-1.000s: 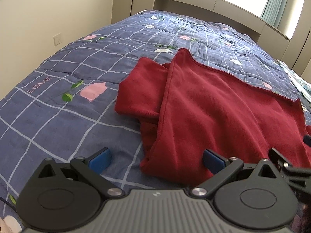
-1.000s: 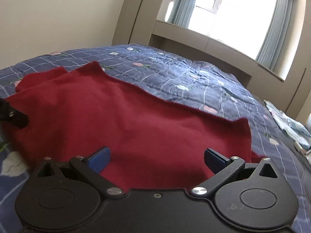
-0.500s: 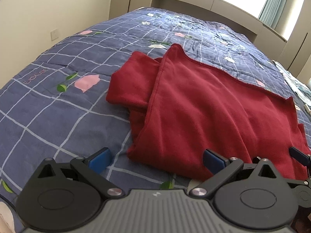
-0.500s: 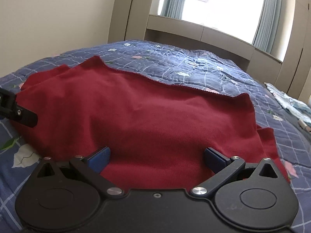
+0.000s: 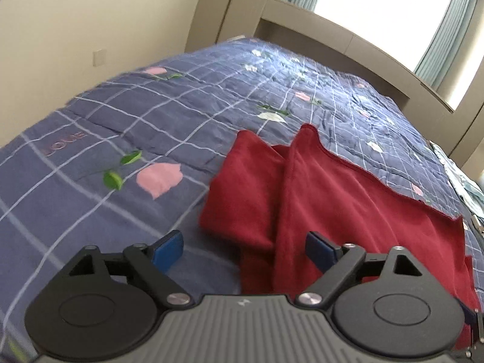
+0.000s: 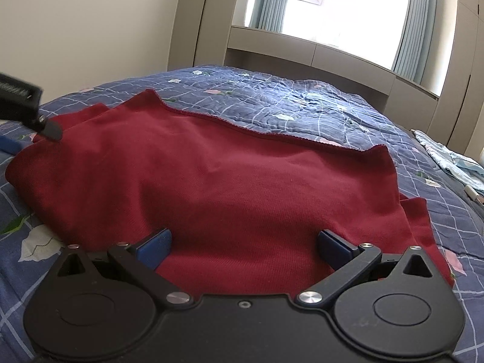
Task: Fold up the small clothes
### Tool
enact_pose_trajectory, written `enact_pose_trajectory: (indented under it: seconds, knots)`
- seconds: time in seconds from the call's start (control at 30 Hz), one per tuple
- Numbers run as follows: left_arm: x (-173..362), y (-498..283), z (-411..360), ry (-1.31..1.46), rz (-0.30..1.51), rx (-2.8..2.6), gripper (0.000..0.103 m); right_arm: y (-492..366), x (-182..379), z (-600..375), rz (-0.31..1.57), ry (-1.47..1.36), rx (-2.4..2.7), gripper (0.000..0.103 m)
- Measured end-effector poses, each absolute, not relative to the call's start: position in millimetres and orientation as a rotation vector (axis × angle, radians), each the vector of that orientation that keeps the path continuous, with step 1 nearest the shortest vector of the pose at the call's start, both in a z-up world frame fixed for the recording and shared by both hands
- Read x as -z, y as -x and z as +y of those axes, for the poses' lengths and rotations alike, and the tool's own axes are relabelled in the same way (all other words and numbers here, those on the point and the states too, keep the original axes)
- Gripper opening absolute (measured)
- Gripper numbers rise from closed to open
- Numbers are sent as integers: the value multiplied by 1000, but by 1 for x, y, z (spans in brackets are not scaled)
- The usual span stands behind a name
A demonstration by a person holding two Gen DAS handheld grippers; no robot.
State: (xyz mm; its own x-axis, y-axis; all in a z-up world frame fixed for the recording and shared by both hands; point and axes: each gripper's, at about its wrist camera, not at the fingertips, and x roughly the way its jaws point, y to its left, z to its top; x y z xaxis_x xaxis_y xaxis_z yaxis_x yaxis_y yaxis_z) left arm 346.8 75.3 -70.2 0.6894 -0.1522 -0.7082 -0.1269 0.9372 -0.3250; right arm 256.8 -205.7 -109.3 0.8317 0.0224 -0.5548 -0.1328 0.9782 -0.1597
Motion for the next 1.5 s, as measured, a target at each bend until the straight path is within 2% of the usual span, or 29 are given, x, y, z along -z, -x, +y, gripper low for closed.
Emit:
enact_pose_trajectory:
  seconds: [0.17, 0.33, 0.47, 0.83, 1.03, 1.5]
  knots:
    - [78, -369, 82, 403, 855, 45, 92, -257, 109, -205, 583, 194, -84, 103]
    - [78, -372, 75, 353, 861, 40, 77, -257, 109, -205, 583, 194, -83, 103]
    - [76, -371, 70, 328, 866, 28, 72, -257, 109, -205, 583, 194, -83, 103]
    - [71, -371, 64, 322, 882, 54, 42, -257, 110, -205, 582, 193, -82, 103]
    - [67, -372, 61, 318, 888, 53, 33, -256, 110, -205, 580, 192, -82, 103]
    - [51, -368, 43, 224, 867, 36, 22, -256, 111, -205, 578, 190, -82, 103]
